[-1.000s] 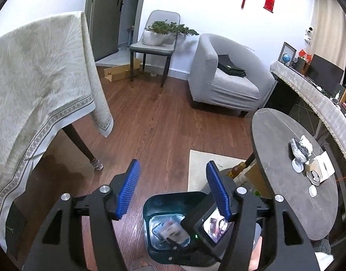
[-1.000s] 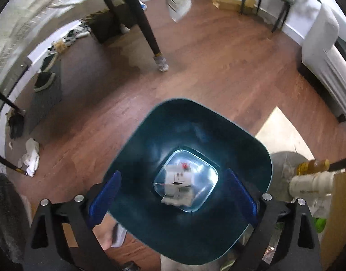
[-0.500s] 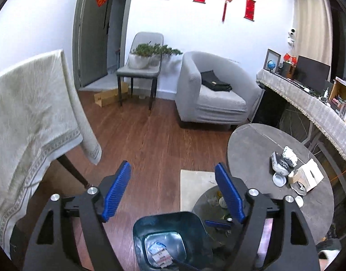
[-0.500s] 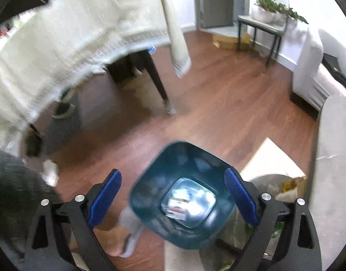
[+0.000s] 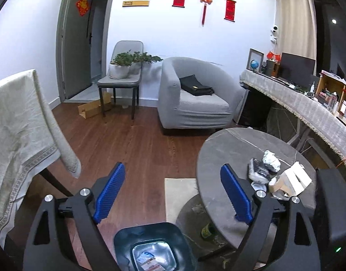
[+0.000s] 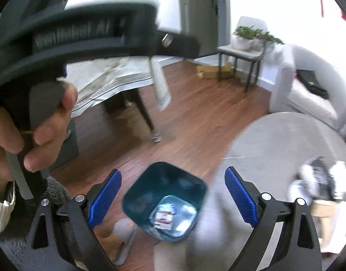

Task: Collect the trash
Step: 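Move both tools back toward the table trash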

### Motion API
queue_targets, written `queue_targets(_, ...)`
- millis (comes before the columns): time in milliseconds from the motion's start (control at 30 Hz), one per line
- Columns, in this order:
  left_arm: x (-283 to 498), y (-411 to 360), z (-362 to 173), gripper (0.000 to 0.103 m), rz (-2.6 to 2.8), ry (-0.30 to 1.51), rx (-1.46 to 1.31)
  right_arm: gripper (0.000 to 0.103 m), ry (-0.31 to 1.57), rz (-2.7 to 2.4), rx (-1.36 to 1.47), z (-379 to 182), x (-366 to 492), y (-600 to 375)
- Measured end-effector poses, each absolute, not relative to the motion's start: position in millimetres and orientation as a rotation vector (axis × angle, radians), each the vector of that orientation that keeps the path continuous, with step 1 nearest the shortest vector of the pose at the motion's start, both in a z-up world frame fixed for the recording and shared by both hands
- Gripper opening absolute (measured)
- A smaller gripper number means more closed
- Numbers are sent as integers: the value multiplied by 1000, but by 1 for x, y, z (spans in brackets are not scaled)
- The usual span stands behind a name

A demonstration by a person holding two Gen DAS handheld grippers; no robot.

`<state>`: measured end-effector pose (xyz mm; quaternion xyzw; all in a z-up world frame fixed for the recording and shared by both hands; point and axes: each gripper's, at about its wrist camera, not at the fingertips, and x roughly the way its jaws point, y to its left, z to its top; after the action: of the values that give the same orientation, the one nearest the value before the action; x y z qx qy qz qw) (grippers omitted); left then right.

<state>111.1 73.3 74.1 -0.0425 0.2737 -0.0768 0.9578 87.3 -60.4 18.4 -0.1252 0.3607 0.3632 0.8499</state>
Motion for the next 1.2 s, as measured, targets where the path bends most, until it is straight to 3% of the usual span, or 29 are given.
queue_targets(533, 144, -29, 46, 92, -295, 607, 4, 93, 637, 366, -130, 43, 98, -219)
queue_targets(867, 164, -85, 20, 93, -396, 665, 70, 73, 660, 226, 54, 32, 95, -303)
queue_targets(1200, 192, -123, -7, 93, -429, 726, 147, 71, 715, 260, 236, 17, 93, -339)
